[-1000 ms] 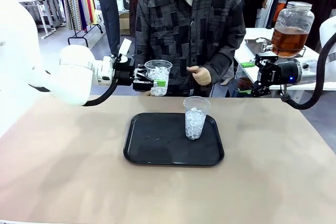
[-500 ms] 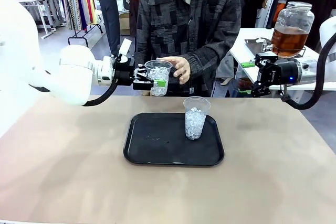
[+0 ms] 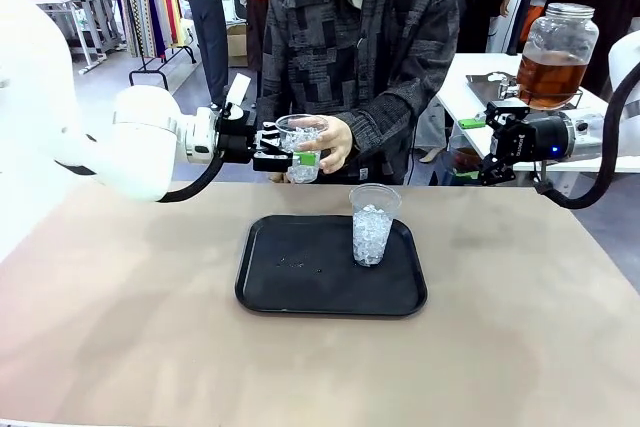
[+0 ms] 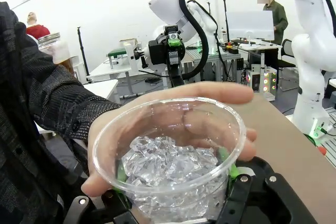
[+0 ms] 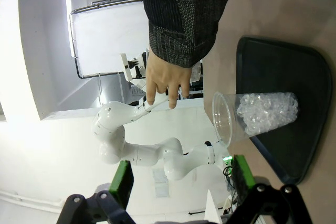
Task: Pour the drink into the iced cup.
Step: Open the gripper to release the iced cup you were holding.
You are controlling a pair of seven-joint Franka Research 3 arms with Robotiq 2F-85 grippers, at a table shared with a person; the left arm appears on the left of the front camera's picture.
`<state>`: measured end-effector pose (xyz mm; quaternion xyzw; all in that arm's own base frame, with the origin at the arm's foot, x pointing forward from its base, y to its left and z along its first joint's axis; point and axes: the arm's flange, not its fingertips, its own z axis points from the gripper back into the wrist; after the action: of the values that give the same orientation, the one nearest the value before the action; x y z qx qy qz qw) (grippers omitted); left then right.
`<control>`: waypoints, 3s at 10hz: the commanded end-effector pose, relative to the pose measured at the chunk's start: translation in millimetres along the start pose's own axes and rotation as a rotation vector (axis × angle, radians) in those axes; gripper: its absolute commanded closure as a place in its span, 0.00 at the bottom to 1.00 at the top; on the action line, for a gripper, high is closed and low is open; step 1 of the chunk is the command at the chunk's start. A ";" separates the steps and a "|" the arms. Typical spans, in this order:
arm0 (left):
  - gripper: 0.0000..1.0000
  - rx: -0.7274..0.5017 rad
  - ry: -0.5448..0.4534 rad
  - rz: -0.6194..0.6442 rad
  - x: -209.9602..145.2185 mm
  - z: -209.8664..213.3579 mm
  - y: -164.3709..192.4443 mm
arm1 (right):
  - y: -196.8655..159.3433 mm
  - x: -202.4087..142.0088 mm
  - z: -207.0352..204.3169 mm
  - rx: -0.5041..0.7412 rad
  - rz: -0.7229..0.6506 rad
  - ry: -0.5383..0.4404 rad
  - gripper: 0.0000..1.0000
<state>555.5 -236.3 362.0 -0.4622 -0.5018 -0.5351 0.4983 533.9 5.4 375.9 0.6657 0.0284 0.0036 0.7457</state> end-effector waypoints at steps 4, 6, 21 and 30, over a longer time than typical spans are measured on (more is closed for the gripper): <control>0.20 -0.003 -0.004 -0.012 3.8 -2.6 -1.3 | 1.1 0.4 0.5 -0.004 0.003 -0.006 0.00; 0.20 -0.003 -0.004 -0.012 3.8 -2.6 -1.3 | 1.1 0.4 0.5 -0.004 0.003 -0.006 0.00; 0.00 0.037 -0.029 0.072 -37.8 70.7 -18.3 | 1.1 0.4 0.5 -0.004 0.003 -0.006 0.00; 0.00 0.103 -0.033 0.063 -100.4 173.4 -57.5 | 1.1 0.4 0.5 -0.004 0.003 -0.006 0.00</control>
<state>508.0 -57.2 269.4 -0.4650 -0.5249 -0.4762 0.5306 533.9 5.1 375.9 0.6657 0.0283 0.0034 0.7457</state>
